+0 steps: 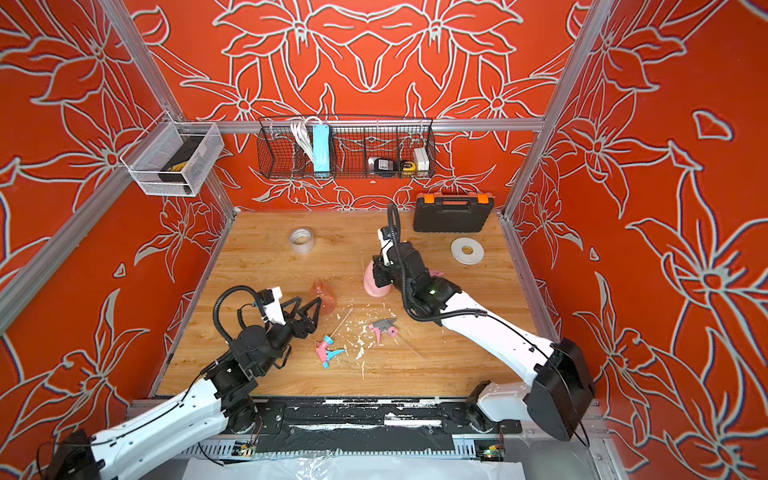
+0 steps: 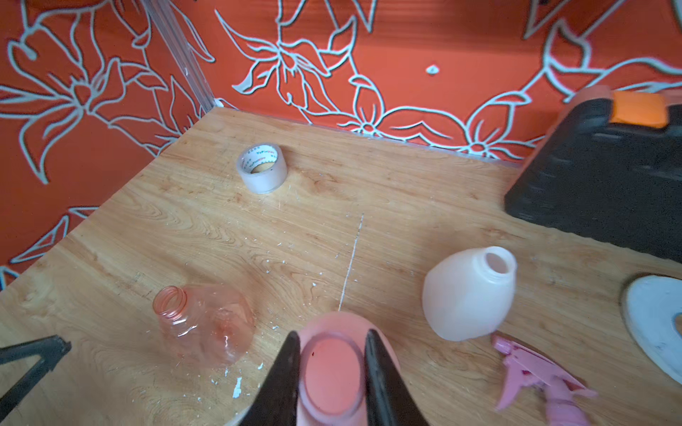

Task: Attach spray nozzles to spray bottles
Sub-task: Pick up the spray bottle from the center of the board.

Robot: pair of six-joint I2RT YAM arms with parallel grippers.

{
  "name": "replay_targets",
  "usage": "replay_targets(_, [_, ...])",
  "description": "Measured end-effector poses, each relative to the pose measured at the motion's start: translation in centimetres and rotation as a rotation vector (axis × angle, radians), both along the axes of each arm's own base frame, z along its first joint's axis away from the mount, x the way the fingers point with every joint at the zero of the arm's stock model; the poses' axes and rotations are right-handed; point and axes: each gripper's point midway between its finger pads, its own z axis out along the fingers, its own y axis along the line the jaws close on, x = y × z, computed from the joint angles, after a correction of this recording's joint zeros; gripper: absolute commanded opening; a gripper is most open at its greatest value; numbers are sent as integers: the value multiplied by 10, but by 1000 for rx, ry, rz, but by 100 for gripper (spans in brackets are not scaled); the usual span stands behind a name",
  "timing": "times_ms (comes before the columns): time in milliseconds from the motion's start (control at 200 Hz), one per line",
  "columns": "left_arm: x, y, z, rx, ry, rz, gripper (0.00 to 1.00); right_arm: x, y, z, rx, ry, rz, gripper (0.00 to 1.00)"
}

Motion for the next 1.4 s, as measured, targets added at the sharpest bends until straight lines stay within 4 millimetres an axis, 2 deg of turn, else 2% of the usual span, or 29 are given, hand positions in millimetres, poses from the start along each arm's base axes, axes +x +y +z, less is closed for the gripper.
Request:
replay_targets(75, [-3,-34,10,61,-29,-88,85,-3,-14,6,-1,7,-4,4])
replay_targets(185, [-3,-81,7,182,-60,-204,88,-11,-29,6,-15,35,-2,4])
replay_targets(310, [3,-111,-2,279,-89,-285,90,-21,-46,3,-37,78,-9,1])
replay_targets(405, [5,-128,2,318,-137,-342,94,-25,-61,1,-56,110,-27,0])
replay_targets(440, [6,-133,5,330,-156,-356,97,-25,-66,2,-65,120,-36,0])
replay_targets(525, [11,-145,14,349,-191,-378,97,-24,-75,8,-75,132,-51,0])
replay_targets(671, [19,-167,28,357,-238,-446,98,-21,-87,31,-64,118,-73,0])
replay_targets(861, [50,-186,27,328,-183,-558,97,-14,-94,55,-58,108,-76,0])
replay_targets(971, [63,-191,22,313,-156,-589,97,-9,-96,56,-71,121,-81,0])
replay_targets(1076, [62,-199,11,311,-172,-628,97,-5,-98,55,-82,142,-81,0])
replay_targets(1286, [68,-219,-18,317,-226,-693,97,-3,-94,69,-61,131,-54,0])
replay_targets(1396, [71,-229,-18,305,-266,-720,97,-5,-91,69,-55,133,-38,0])
